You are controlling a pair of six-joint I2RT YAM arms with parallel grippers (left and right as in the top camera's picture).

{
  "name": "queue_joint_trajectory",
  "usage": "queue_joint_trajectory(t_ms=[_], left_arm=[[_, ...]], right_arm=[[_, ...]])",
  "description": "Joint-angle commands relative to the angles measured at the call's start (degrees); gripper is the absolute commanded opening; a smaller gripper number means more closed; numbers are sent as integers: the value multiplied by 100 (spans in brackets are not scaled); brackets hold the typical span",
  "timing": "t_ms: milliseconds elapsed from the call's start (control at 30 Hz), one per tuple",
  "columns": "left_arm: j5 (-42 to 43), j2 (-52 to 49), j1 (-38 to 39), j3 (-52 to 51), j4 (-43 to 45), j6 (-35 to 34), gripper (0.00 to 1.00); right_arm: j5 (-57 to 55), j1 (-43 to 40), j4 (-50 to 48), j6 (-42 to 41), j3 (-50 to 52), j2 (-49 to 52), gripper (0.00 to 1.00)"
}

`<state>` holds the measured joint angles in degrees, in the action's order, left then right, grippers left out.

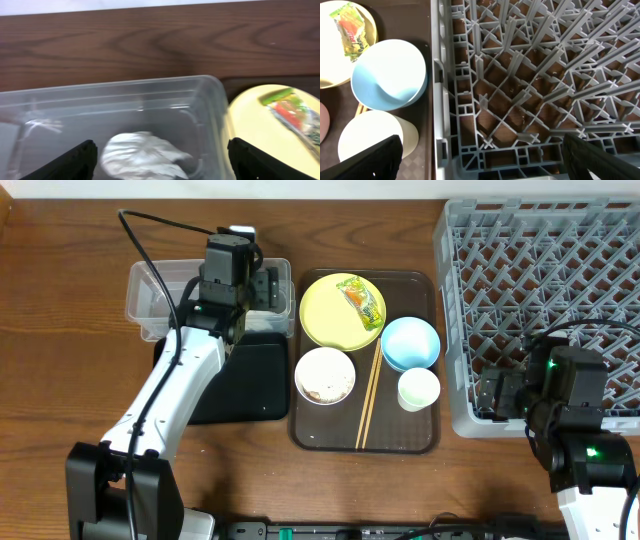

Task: Sort waste into correct bins and load items into the dishwasher rack
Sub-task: 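Lower the left gripper onto the green snack wrapper and grasp it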

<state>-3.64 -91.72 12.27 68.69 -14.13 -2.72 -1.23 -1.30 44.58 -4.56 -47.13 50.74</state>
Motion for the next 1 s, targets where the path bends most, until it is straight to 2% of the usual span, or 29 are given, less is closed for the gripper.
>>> queue_joint_trajectory(t_ms=[0, 200, 367, 500, 600, 733, 833, 967], left_arm=[[584, -22, 166, 61, 72, 55, 88], [715, -92, 739, 201, 52, -76, 89], [809, -315, 911, 1346, -1353, -1113, 89], [1099, -743, 938, 2087, -1895, -1469, 89], [1335, -1150, 957, 2385, -1878, -1537, 89], [2133, -1598, 1010, 2420, -1261, -1541, 89], [2103, -1814, 1029, 2417, -1075, -1567, 89], [2098, -2181, 1104, 2417, -883, -1954, 89]], right_arm=[[22, 96, 2, -57, -129, -26, 99], [22, 96, -2, -57, -129, -24, 99], [22, 96, 0, -57, -129, -24, 99], [22, 96, 0, -57, -129, -24, 99], [22, 96, 2, -57, -129, -24, 99], [22, 96, 2, -57, -129, -26, 99], [22, 96, 2, -57, -129, -24, 99], [22, 96, -9, -57, -129, -24, 99]])
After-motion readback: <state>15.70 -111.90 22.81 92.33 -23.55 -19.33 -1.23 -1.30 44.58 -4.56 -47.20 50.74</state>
